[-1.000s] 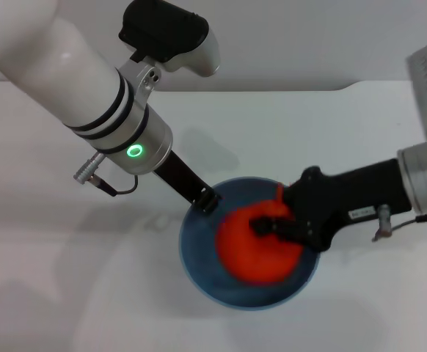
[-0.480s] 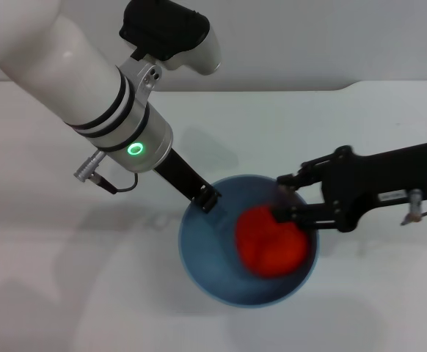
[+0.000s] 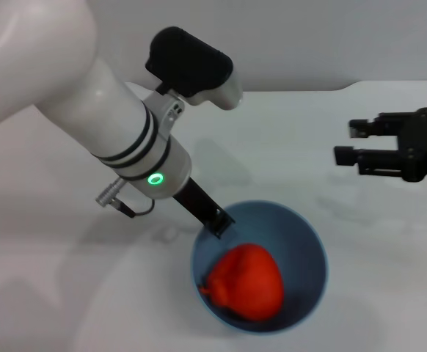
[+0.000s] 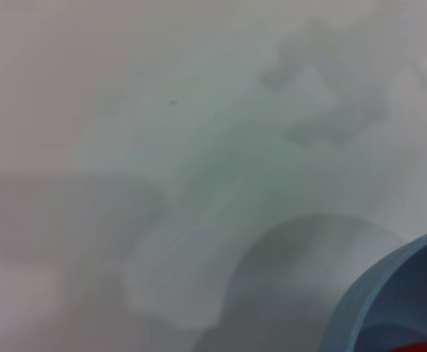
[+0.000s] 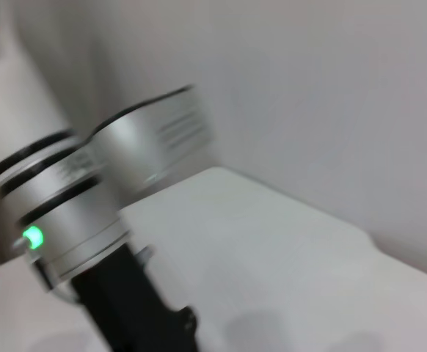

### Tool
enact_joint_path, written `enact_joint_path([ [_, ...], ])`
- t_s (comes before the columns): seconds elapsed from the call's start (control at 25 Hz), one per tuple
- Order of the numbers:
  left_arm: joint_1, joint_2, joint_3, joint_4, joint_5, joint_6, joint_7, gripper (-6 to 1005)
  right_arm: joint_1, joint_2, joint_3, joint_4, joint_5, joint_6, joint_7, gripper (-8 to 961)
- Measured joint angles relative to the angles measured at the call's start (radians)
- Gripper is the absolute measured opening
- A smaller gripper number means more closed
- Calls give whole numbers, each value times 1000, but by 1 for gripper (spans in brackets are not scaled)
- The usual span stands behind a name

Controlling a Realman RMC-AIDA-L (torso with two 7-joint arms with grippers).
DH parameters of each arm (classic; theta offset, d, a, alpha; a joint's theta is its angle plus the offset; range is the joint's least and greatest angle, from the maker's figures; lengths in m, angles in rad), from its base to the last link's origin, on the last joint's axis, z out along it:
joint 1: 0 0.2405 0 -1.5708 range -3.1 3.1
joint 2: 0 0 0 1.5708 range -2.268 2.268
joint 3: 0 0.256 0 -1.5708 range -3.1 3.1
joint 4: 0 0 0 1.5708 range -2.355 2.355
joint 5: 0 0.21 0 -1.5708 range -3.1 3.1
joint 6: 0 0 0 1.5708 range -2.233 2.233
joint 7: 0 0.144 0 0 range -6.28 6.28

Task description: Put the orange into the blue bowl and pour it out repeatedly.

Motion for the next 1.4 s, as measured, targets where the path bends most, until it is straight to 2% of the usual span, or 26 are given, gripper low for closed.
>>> enact_joint_path([
  [0.16, -7, -2, 35, -23, -35, -22, 0, 9, -12, -2, 54, 31, 6, 2, -1, 576],
  [0.4, -13, -3, 55, -20, -39, -38, -11, 14, -21, -2, 61, 48, 7, 7, -28, 576],
  [0.56, -17, 0, 20, -9, -39, -43, -20, 165, -19, -5, 62, 67, 7, 12, -29, 577],
  [0.72, 4, 6, -88, 32, -39, -71, -18, 321, -20, -8, 63, 113, 6, 56, -29, 577],
  [0.84, 62, 10, -183, 89, -64, -141, 0, 439, -22, -8, 63, 140, 5, 80, -37, 577],
  [1.04, 210, 13, -284, 157, -245, -338, 146, 616, -26, -4, 61, 219, 4, 148, -141, 577],
  [1.08, 274, 13, -288, 172, -337, -442, 240, 652, -28, -4, 58, 235, 4, 172, -153, 577],
  [1.12, 299, 12, -285, 177, -370, -485, 283, 671, -28, -4, 54, 251, 4, 201, -157, 577],
  [1.2, 393, 12, -263, 191, -467, -641, 445, 708, -24, -5, 52, 279, 1, 254, -159, 577],
  [1.24, 393, 12, -263, 191, -467, -641, 445, 727, -21, -5, 52, 295, 1, 276, -160, 577],
  [1.28, 484, 12, -220, 200, -563, -800, 607, 746, -18, -7, 55, 309, 2, 295, -160, 577],
  [1.4, 558, 12, -213, 198, -717, -881, 706, 802, -14, -8, 81, 336, 26, 324, -163, 576],
])
